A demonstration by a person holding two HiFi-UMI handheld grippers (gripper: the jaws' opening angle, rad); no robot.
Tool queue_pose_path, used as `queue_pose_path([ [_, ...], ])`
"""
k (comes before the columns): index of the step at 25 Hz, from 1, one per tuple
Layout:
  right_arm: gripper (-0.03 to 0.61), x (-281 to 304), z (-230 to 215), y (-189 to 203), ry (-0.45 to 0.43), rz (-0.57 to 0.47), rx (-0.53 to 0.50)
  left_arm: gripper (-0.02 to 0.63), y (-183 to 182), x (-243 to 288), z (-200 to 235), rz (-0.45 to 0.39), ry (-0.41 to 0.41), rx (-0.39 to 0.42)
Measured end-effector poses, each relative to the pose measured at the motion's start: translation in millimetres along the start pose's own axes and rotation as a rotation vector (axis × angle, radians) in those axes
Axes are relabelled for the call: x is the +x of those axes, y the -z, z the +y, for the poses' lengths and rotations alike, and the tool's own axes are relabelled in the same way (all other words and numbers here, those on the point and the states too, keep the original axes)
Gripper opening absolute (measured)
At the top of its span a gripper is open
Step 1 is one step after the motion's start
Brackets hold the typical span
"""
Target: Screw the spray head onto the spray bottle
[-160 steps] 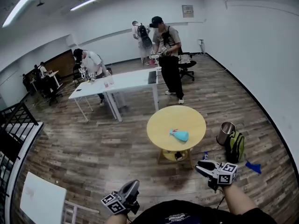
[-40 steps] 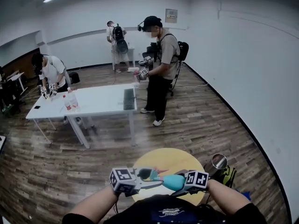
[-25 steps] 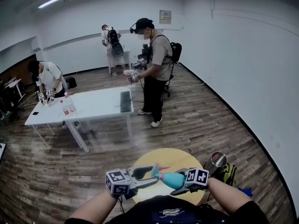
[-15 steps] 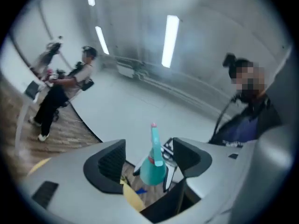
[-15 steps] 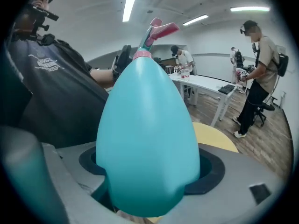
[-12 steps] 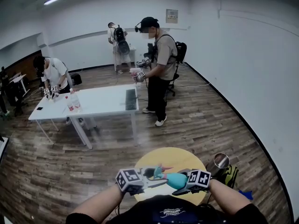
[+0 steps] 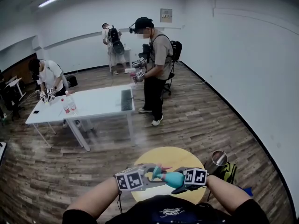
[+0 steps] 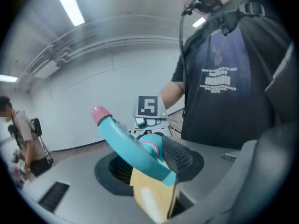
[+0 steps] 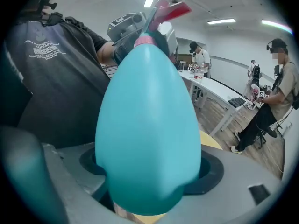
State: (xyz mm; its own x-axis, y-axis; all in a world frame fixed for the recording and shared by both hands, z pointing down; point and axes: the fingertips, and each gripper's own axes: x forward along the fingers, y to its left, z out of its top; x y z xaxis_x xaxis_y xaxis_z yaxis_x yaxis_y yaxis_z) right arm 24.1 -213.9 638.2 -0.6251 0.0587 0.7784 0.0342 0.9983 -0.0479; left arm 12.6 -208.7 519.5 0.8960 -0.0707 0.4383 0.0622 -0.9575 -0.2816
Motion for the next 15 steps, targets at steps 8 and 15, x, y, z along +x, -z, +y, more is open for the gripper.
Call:
queue_pose_path([
  [8, 0.448, -15, -27, 24, 0.073, -0.115, 0.194, 0.285, 52, -100, 59, -0.689, -0.383, -0.892],
  [15, 0.448, -16, -35, 31, 0.094, -0.13, 0.245, 0.299, 73, -124, 60, -0.742, -0.4, -0.987],
])
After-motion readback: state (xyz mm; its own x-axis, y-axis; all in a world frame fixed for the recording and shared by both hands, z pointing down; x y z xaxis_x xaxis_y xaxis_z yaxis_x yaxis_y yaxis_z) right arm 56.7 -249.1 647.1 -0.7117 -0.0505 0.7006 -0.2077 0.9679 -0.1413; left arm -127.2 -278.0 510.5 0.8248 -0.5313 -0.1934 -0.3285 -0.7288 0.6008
